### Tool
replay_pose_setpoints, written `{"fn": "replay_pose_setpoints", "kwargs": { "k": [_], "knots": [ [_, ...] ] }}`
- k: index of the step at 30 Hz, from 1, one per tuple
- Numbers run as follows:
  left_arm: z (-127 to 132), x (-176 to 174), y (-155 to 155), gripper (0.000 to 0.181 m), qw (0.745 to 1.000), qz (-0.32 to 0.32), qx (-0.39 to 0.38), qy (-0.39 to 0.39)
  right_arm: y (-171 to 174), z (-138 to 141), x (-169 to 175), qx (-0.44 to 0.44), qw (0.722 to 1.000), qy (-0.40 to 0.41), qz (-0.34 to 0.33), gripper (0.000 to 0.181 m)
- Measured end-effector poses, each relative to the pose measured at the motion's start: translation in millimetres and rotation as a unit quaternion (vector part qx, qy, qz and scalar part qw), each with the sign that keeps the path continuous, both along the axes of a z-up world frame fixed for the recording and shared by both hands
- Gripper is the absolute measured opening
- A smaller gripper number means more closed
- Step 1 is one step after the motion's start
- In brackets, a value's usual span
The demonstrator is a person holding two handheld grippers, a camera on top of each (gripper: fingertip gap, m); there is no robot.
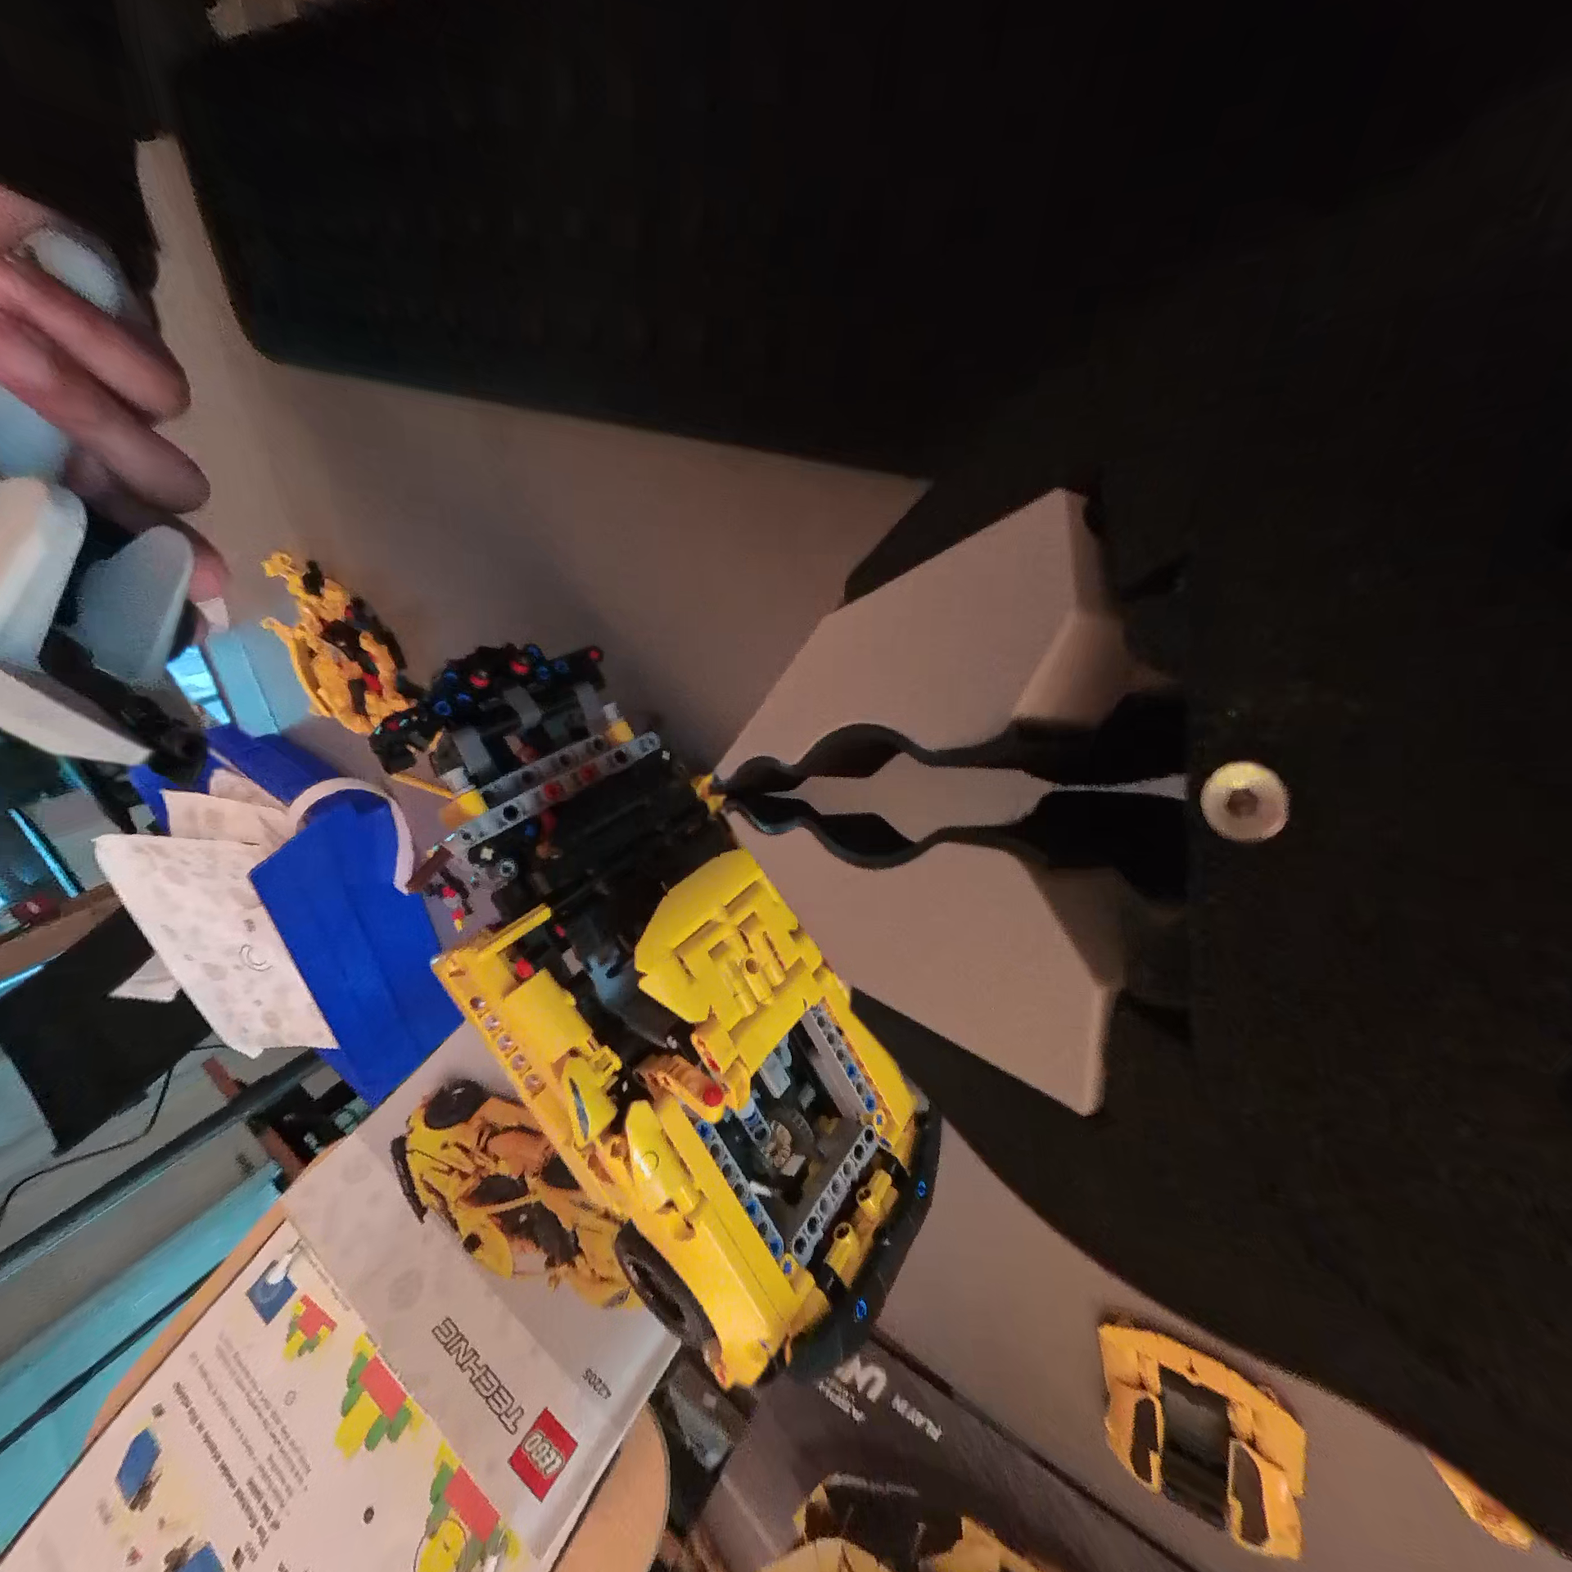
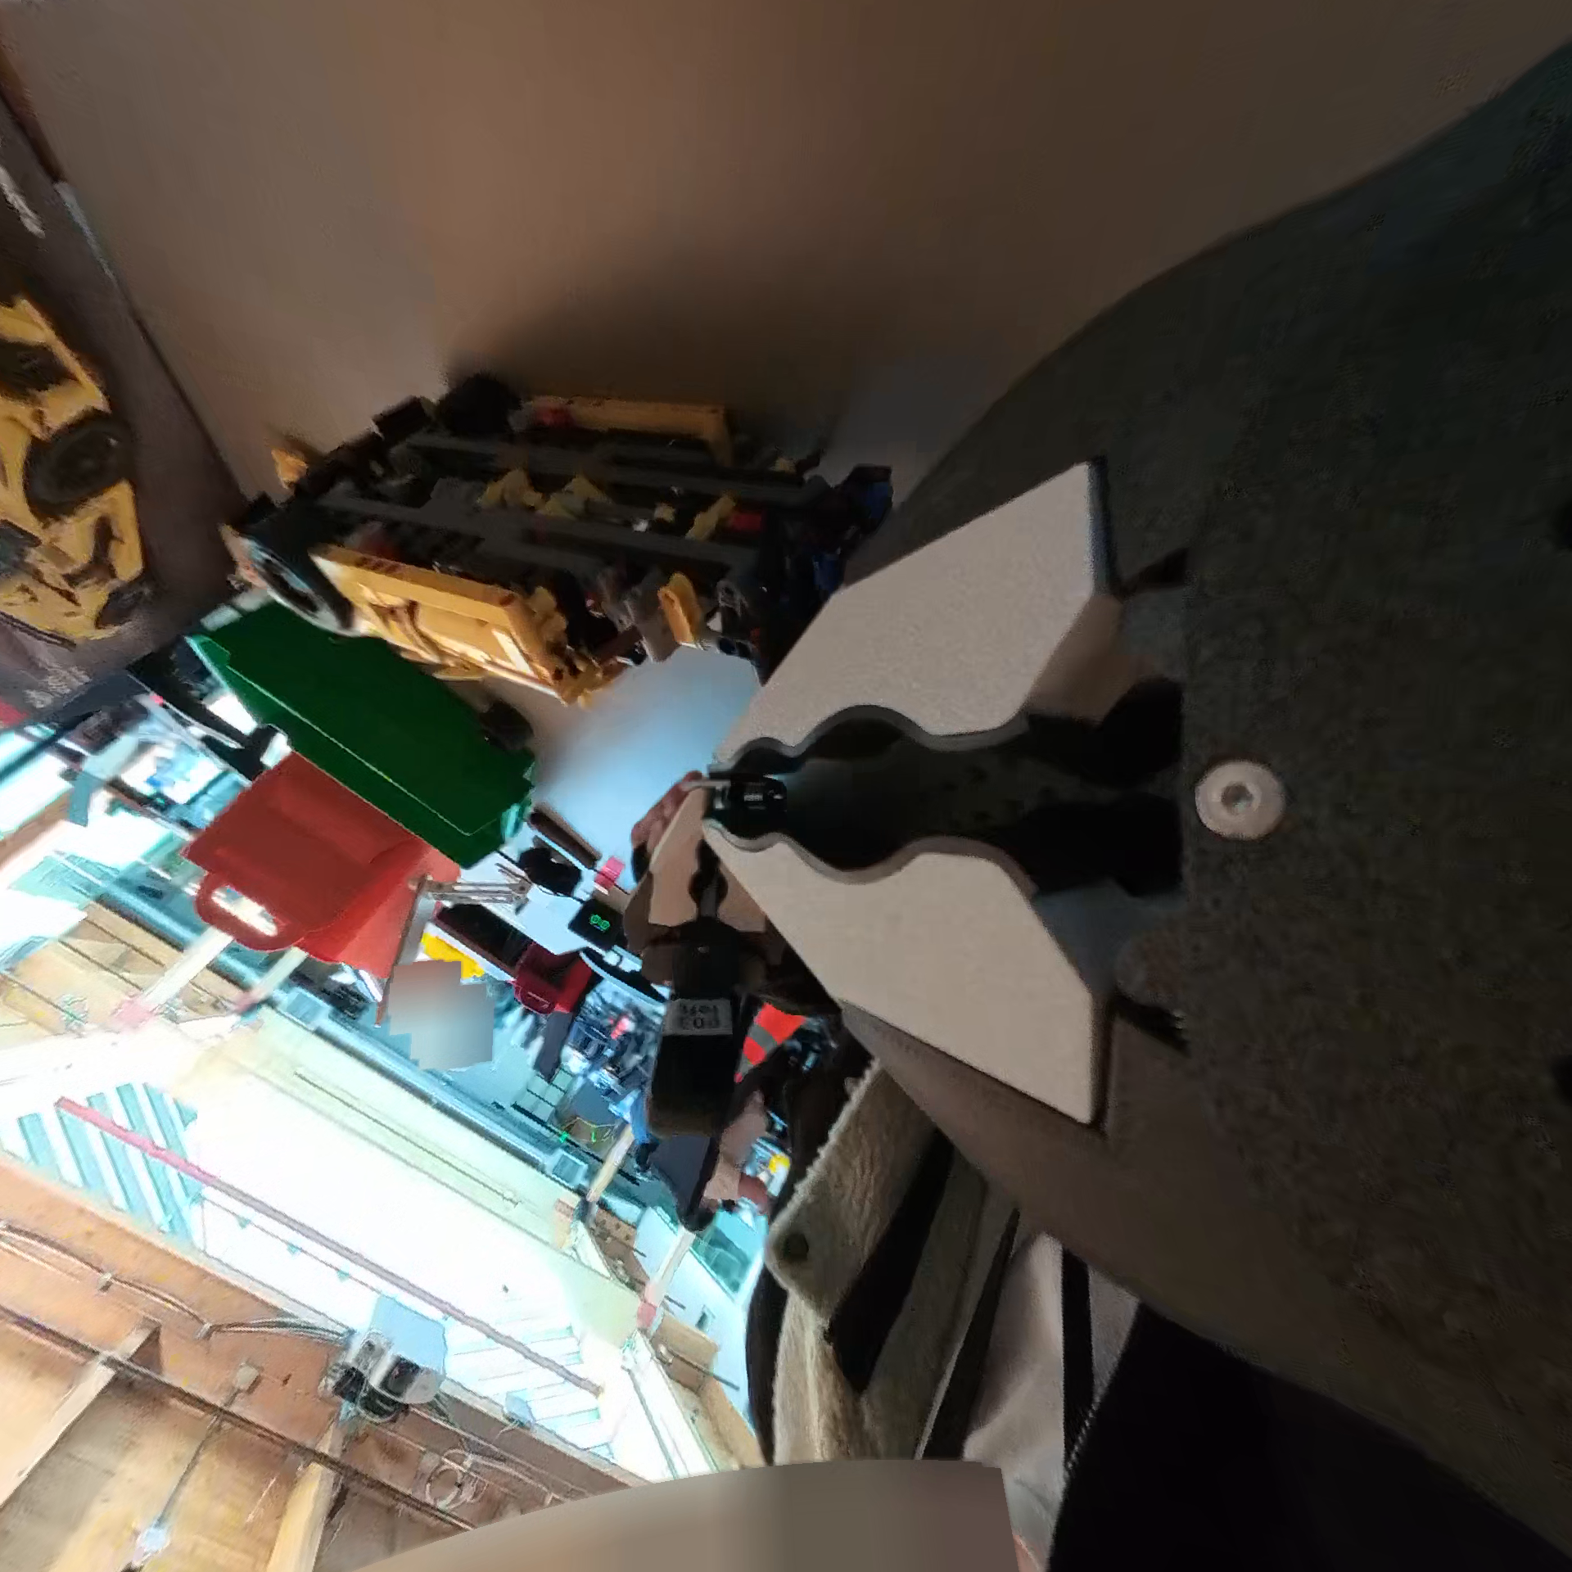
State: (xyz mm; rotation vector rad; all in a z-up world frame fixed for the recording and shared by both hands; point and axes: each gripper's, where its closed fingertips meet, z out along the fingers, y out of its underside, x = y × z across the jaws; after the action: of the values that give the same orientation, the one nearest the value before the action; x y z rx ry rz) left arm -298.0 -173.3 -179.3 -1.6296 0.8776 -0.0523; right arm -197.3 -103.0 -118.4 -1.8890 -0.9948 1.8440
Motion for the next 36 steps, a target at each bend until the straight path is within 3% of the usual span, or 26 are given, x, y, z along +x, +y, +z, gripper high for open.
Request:
{"fn": "replay_pose_setpoints", "kwargs": {
  "k": [5, 9, 13, 16, 21, 27, 33, 36],
  "knots": [
    [-8.1, -0.2, -1.0, 0.0, 0.995, -0.01, -0.068, -0.067, -26.4, 0.1, -27.6, -0.04, 0.997, 0.054, 0.035, 0.006],
    [16.5, 12.9, -3.6, 0.009, 0.975, -0.052, -0.095, -0.192, -48.2, -9.1, -48.7, -0.076, 0.994, 0.059, 0.056, 0.006],
    [40.3, 28.9, -9.4, 0.013, 0.945, -0.102, -0.104, -0.293, -61.1, -19.0, -62.0, -0.046, 0.996, 0.041, 0.057, 0.006],
    [37.6, 31.2, -8.0, 0.021, 0.95, -0.096, -0.102, -0.279, -69.5, -18.0, -70.1, -0.041, 0.996, 0.048, 0.059, 0.006],
    [42.4, 29.2, -10.1, 0.02, 0.95, -0.096, -0.085, -0.284, -77.7, -14.1, -74.1, -0.049, 0.994, 0.063, 0.075, 0.006],
    [44.4, 29.3, -10.5, 0.017, 0.947, -0.1, -0.086, -0.292, -76.3, -15.2, -73.9, -0.164, 0.98, 0.071, 0.089, 0.006],
    [40.2, -4.3, 3.2, 0.014, 0.944, -0.03, -0.085, -0.316, -28.3, 19.2, -38.4, -0.246, 0.958, 0.137, 0.062, 0.006],
    [41.1, -10.3, 5.6, 0.013, 0.941, -0.019, -0.085, -0.327, 51.4, 12.4, 10.9, -0.13, 0.984, 0.092, -0.077, 0.006]
  ]
}}
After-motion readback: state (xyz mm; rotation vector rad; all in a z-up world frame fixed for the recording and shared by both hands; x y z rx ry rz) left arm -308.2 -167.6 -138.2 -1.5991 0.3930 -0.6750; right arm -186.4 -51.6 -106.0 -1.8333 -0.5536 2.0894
